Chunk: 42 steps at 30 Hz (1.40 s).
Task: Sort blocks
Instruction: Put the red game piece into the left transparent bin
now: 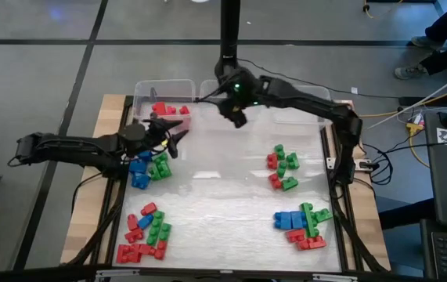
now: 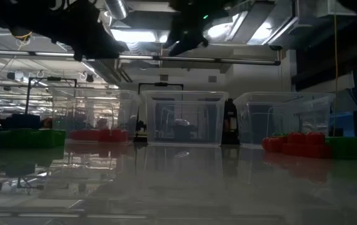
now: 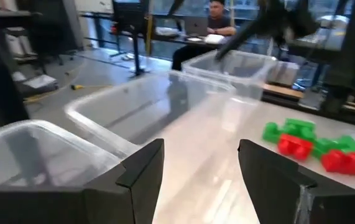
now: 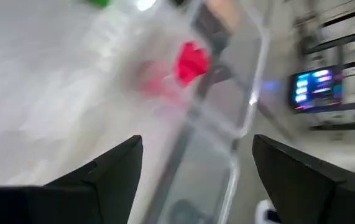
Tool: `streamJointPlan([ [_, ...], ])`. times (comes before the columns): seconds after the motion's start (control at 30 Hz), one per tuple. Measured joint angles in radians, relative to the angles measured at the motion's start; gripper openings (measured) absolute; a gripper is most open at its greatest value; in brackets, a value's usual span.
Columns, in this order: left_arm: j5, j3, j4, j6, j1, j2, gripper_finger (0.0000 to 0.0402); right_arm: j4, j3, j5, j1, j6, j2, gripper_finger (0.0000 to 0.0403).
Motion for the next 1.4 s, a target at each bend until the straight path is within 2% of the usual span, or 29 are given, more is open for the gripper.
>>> streamJointPlan([
  [0.13, 0.001, -0.035, 0.148, -0.01, -0.027, 0.084, 0.0198, -0.161, -0.02, -0.023, 0.007, 0.053, -0.066, 0.0301],
  [0.33, 0.004, -0.033, 0.232, 0.001, -0.064, 0.222, 0.0198, -0.195, -0.156, -0.01, 0.044, 0.125, -0.174, 0.0301],
  [0.53, 0.002, -0.033, 0.264, 0.066, -0.074, 0.29, 0.0198, -0.188, -0.377, 0.032, 0.105, 0.247, -0.298, 0.0301],
  [0.77, 0.002, -0.033, 0.261, 0.13, -0.074, 0.293, 0.0198, -0.18, -0.646, 0.075, 0.203, 0.437, -0.424, 0.0301],
  [0.97, 0.002, -0.033, 0.288, 0.156, -0.071, 0.293, 0.0198, -0.178, -0.838, 0.104, 0.272, 0.43, -0.45, 0.0301],
  [1.1, 0.002, -0.033, 0.306, 0.151, -0.071, 0.293, 0.0198, -0.119, -0.943, 0.24, 0.289, 0.402, -0.438, 0.0301],
  [1.2, 0.002, -0.033, 0.315, 0.157, -0.071, 0.292, 0.0198, -0.09, -0.986, 0.319, 0.288, 0.381, -0.44, 0.0301],
  [1.4, 0.002, -0.033, 0.322, 0.154, -0.071, 0.292, 0.0198, -0.071, -0.995, 0.344, 0.288, 0.357, -0.44, 0.0301],
])
